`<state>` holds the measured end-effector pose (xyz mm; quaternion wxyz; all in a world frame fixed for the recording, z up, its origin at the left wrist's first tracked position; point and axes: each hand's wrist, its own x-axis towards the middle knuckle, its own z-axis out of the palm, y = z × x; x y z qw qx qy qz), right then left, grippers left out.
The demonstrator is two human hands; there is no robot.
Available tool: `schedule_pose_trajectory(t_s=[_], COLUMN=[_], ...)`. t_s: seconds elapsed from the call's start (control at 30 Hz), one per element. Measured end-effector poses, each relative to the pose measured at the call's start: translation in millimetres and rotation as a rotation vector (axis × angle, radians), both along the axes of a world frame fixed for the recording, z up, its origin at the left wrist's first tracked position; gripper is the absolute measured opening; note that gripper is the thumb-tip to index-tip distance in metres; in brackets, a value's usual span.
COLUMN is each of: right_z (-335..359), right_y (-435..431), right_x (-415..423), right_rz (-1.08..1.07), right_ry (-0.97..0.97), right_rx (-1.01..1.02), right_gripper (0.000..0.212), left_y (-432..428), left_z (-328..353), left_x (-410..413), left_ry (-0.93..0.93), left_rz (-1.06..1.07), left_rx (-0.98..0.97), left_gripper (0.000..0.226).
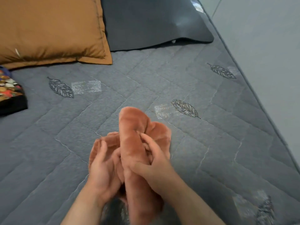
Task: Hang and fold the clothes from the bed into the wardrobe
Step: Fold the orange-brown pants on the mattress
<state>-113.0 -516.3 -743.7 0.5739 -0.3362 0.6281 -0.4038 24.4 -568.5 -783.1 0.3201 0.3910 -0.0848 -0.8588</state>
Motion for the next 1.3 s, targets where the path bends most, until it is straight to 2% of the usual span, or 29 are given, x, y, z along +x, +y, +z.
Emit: schedule_pose_trajectory(t_s=[0.07, 0.1, 0.13, 0.17, 0.2, 0.23, 0.27, 0.3, 0.33, 0.37, 0.4, 0.43, 0.47, 0.53, 0.57, 0.73, 0.87, 1.0, 1.17, 1.3], right_z=[-8.9, -11.1, -12.3, -15.4, -16.8, -19.5, -25.1, -33.1, -39.9, -46.3, -51.8, -58.5, -60.6, -68.2, -71.0, -47.7, 26.4, 126.8, 260.9, 346.0], right_y=[-10.3, -13.8, -15.9, -15.8, -14.1, -11.5, -7.5, -1.7, 4.3, 10.1, 14.7, 18.2, 20.6, 24.2, 24.7, 12.7, -3.2, -18.6, -26.8, -13.1], right_x=[36.0, 47.4, 53.5, 54.7, 50.9, 44.3, 36.0, 25.0, 14.3, 6.1, 0.1, -5.5, -7.7, -5.1, -3.6, -15.3, -30.0, -26.4, 21.1, 74.0], right_rz=[0.031, 0.025, 0.002, -0.034, -0.099, -0.176, -0.267, -0.352, -0.419, -0.439, -0.431, -0.391, -0.379, -0.373, -0.369, -0.338, -0.143, 0.085, 0.346, 0.548], right_ry=[-0.111, -0.198, -0.297, -0.349, -0.355, -0.282, -0.169, -0.018, 0.135, 0.267, 0.340, 0.310, 0.145, -0.259, -0.354, -0.321, -0.295, -0.279, -0.265, -0.239], right_rx=[0.043, 0.084, 0.131, 0.173, 0.194, 0.200, 0.203, 0.207, 0.214, 0.241, 0.288, 0.358, 0.408, 0.471, 0.467, 0.318, 0.176, 0.047, -0.077, -0.162], right_gripper=[0.075, 0.069, 0.059, 0.048, 0.037, 0.028, 0.022, 0.019, 0.016, 0.017, 0.029, 0.044, 0.052, 0.052, 0.053, 0.061, 0.058, 0.070, 0.073, 0.063], left_y=[-13.0, -13.5, -16.6, -19.1, -21.9, -23.4, -23.0, -24.2, -24.6, -23.6, -21.1, -19.0, -18.9, -20.2, -22.3, -12.9, 10.3, 35.2, 85.6, 139.9], left_z=[-2.5, -3.4, -0.6, -1.1, -8.4, -12.3, -15.1, -18.2, -25.5, -31.5, -35.9, -38.6, -43.2, -46.5, -47.0, -17.6, 63.0, 171.4, 305.7, 384.3], left_x=[35.9, 47.4, 57.8, 68.3, 77.6, 83.5, 86.4, 87.4, 88.9, 91.3, 91.4, 91.5, 91.2, 89.9, 89.8, 78.1, 70.9, 79.4, 117.6, 160.5], left_ry=[0.069, 0.114, 0.068, -0.151, -0.484, -0.824, -1.067, -1.174, -1.193, -1.124, -0.990, -0.831, -0.713, -0.601, -0.562, -0.383, -0.372, -0.415, -0.439, -0.496], left_rz=[0.015, -0.035, -0.124, -0.215, -0.219, -0.230, -0.275, -0.330, -0.366, -0.374, -0.358, -0.347, -0.340, -0.341, -0.335, -0.202, -0.036, 0.191, 0.465, 0.633], left_rx=[0.018, 0.004, -0.077, -0.124, -0.206, -0.331, -0.430, -0.465, -0.466, -0.415, -0.355, -0.280, -0.225, -0.155, -0.131, 0.018, 0.026, -0.077, -0.205, -0.266], left_gripper=[0.072, 0.079, 0.083, 0.081, 0.073, 0.062, 0.059, 0.067, 0.080, 0.089, 0.093, 0.095, 0.101, 0.112, 0.112, 0.084, 0.056, 0.035, 0.037, 0.046])
